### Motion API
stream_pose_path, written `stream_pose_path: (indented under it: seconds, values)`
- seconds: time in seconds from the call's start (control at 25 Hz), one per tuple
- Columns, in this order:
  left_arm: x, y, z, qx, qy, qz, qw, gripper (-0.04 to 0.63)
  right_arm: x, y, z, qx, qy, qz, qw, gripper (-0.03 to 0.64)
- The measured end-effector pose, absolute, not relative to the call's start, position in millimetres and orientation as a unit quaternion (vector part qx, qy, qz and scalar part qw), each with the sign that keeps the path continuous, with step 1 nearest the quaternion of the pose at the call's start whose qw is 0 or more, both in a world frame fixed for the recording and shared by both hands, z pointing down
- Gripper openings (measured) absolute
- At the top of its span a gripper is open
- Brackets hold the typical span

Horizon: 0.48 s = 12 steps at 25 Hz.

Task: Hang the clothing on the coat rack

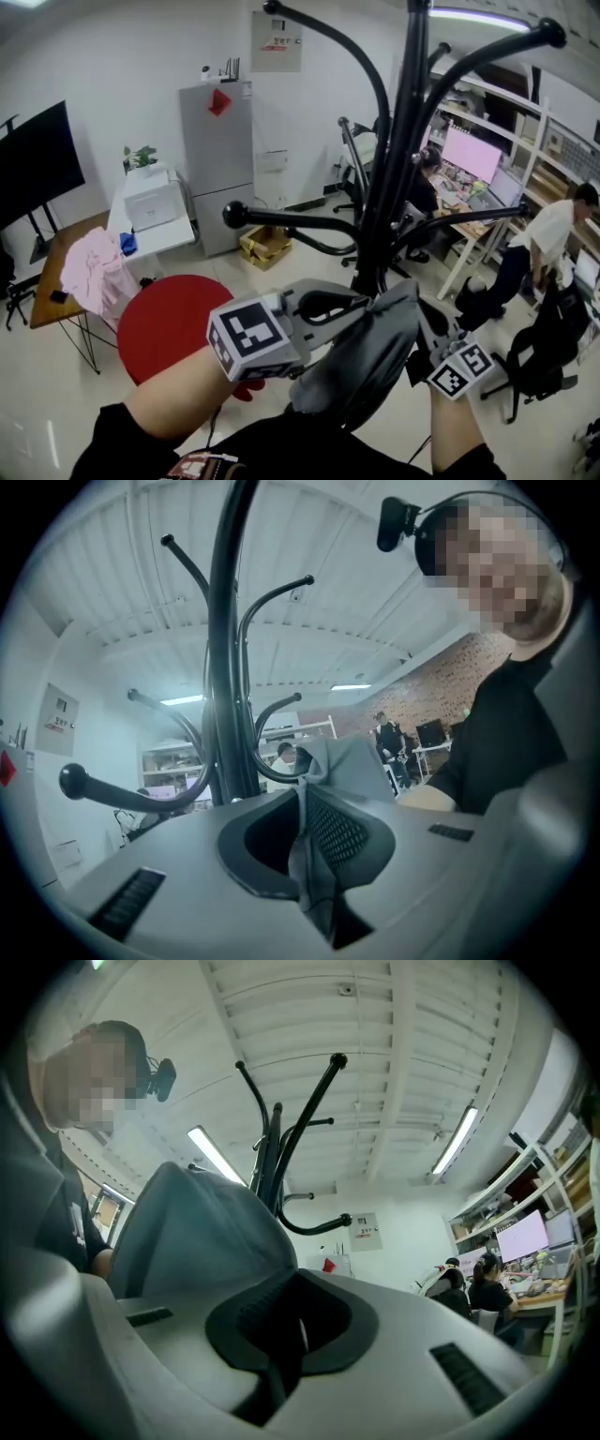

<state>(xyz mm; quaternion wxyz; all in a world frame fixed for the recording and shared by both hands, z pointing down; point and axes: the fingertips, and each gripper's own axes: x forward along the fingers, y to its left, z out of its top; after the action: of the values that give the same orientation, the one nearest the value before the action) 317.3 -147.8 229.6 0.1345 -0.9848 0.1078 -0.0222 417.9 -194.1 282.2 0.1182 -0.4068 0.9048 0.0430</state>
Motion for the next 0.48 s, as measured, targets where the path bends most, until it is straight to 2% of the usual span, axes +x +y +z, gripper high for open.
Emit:
stream_pose_path:
  seconds: [0.24, 0.48]
  values:
    - [322, -129, 252, -0.989, 0.080, -0.020, 0.120, 0.014, 393, -160, 323, -0.365, 0.927, 0.035, 0.073, 0.000]
    - [322, -117, 258, -0.992, 0.069, 0.031, 0.096, 0.014, 376, -130, 340, -0.321, 0.942, -0.004, 0.102, 0.002]
